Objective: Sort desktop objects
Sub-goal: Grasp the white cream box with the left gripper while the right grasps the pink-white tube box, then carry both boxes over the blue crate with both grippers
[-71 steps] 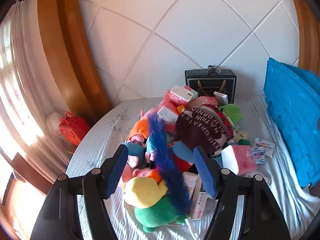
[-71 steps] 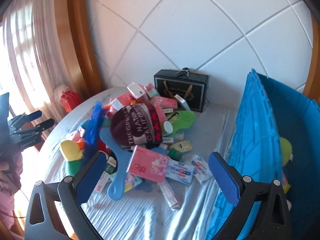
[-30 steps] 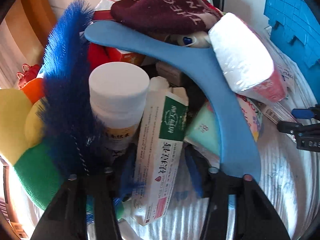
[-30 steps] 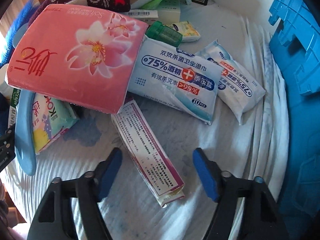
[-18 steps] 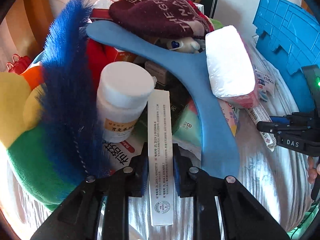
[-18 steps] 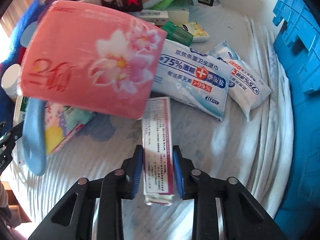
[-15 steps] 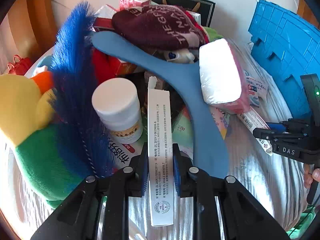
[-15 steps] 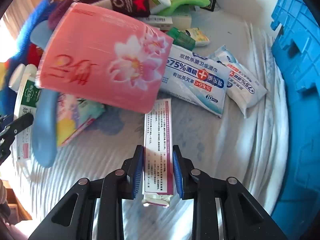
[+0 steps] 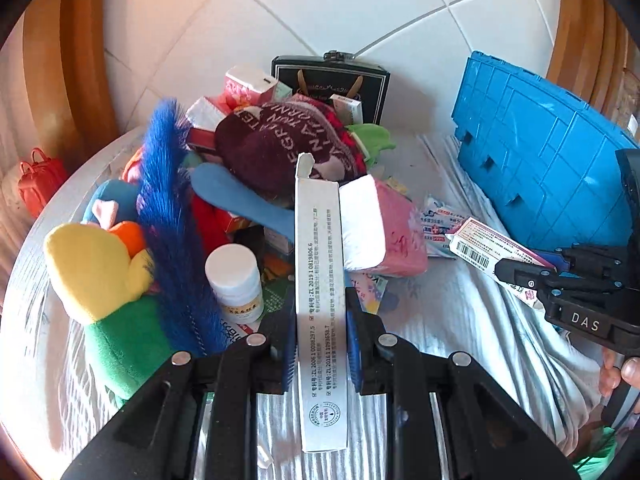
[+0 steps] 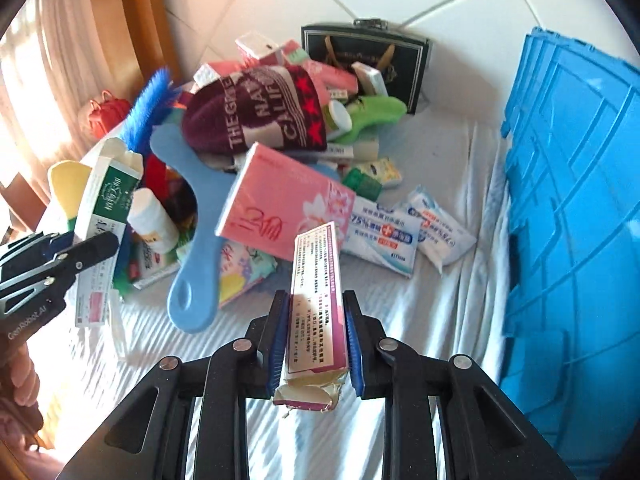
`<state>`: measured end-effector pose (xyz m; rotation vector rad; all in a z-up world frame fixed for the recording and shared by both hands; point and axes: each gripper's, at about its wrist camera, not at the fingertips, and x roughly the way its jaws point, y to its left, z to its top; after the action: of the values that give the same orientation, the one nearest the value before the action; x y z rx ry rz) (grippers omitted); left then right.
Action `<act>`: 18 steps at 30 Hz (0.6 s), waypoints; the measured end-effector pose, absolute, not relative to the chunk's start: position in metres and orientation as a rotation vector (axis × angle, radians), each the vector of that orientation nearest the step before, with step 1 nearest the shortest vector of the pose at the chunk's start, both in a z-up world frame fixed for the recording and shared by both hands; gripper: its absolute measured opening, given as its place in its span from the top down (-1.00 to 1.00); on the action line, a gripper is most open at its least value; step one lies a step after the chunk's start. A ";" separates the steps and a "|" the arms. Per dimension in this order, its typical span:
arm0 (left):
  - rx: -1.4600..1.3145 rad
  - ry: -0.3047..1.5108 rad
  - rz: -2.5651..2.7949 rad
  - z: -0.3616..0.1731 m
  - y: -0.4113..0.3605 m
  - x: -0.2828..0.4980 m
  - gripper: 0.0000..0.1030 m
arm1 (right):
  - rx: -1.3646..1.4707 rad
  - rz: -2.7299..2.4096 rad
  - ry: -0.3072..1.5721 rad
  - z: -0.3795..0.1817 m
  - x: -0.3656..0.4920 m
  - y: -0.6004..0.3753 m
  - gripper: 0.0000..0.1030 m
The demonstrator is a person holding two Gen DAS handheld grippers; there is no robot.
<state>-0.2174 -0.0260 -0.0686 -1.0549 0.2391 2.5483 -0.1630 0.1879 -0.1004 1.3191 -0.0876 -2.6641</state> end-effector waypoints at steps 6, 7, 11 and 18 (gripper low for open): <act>-0.938 0.262 2.544 -0.037 0.001 -0.206 0.61 | 1.114 -2.780 -0.107 -0.051 -0.143 0.201 0.51; -0.913 0.265 2.541 -0.031 0.006 -0.203 0.61 | 1.078 -2.801 -0.110 -0.041 -0.138 0.203 0.51; -0.825 0.267 2.521 -0.010 0.028 -0.195 0.61 | 0.948 -2.875 -0.117 -0.004 -0.122 0.216 0.51; -0.700 0.290 2.485 0.027 0.077 -0.182 0.61 | 0.762 -3.004 -0.158 0.047 -0.097 0.257 0.51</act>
<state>-0.1815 0.0769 0.0275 -0.7002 0.2897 2.4851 -0.0969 0.2566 0.0472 0.7615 -0.1582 -3.0036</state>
